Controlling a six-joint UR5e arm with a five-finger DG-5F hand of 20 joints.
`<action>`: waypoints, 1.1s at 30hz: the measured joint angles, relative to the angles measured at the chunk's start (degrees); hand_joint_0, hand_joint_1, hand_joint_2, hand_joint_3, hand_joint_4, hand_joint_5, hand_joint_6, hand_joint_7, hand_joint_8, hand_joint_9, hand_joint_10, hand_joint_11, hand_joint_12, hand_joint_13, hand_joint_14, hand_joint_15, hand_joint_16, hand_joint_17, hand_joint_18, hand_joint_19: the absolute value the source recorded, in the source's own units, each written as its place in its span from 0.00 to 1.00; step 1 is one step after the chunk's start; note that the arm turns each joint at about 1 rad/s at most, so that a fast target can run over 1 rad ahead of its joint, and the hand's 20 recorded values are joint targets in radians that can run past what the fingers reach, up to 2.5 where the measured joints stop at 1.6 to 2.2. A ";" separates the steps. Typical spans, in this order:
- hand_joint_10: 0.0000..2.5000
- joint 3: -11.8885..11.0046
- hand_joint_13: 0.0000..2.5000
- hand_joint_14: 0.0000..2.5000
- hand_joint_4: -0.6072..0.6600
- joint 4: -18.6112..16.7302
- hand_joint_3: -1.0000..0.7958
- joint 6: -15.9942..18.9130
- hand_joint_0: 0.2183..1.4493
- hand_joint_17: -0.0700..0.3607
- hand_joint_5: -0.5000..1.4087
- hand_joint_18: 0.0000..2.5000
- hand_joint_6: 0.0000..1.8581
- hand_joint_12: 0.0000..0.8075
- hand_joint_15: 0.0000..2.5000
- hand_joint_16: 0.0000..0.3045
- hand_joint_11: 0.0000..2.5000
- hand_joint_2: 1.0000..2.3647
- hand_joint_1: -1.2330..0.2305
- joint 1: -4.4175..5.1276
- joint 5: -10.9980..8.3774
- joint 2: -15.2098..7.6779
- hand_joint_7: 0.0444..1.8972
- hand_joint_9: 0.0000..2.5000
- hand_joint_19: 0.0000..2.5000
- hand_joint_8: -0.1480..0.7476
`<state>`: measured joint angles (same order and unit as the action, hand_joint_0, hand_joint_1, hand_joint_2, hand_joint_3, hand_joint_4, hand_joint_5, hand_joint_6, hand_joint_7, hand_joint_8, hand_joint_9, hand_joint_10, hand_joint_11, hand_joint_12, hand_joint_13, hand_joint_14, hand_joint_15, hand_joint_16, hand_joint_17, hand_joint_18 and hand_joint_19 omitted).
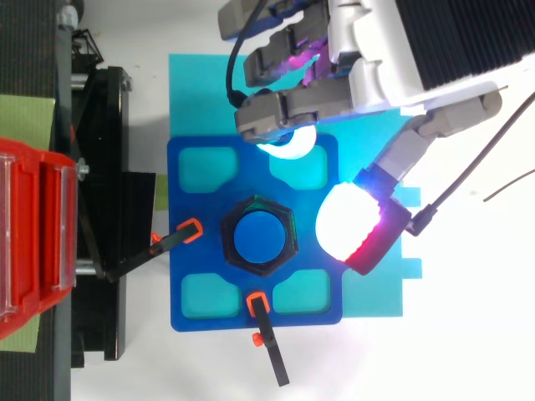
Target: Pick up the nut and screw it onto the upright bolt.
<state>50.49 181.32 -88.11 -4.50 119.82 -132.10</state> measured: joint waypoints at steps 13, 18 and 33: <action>0.00 0.83 0.25 0.00 0.65 -5.54 0.28 3.50 0.23 0.32 0.20 0.11 0.27 0.35 0.00 0.10 0.00 0.00 0.77 1.81 -0.36 -0.41 0.37 0.37 0.00 0.46; 0.00 1.21 0.23 0.00 0.65 -7.70 0.28 5.68 0.23 0.32 0.20 0.09 0.27 0.37 0.00 0.10 0.00 0.00 0.78 3.09 -0.71 -0.95 0.35 0.34 0.00 0.45; 0.00 3.68 0.22 0.00 0.65 -9.62 0.28 6.32 0.22 0.33 0.20 0.08 0.27 0.37 0.00 0.10 0.00 0.00 0.79 4.75 -1.42 -1.06 0.37 0.33 0.00 0.46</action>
<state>54.17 171.70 -81.79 0.25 118.40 -133.15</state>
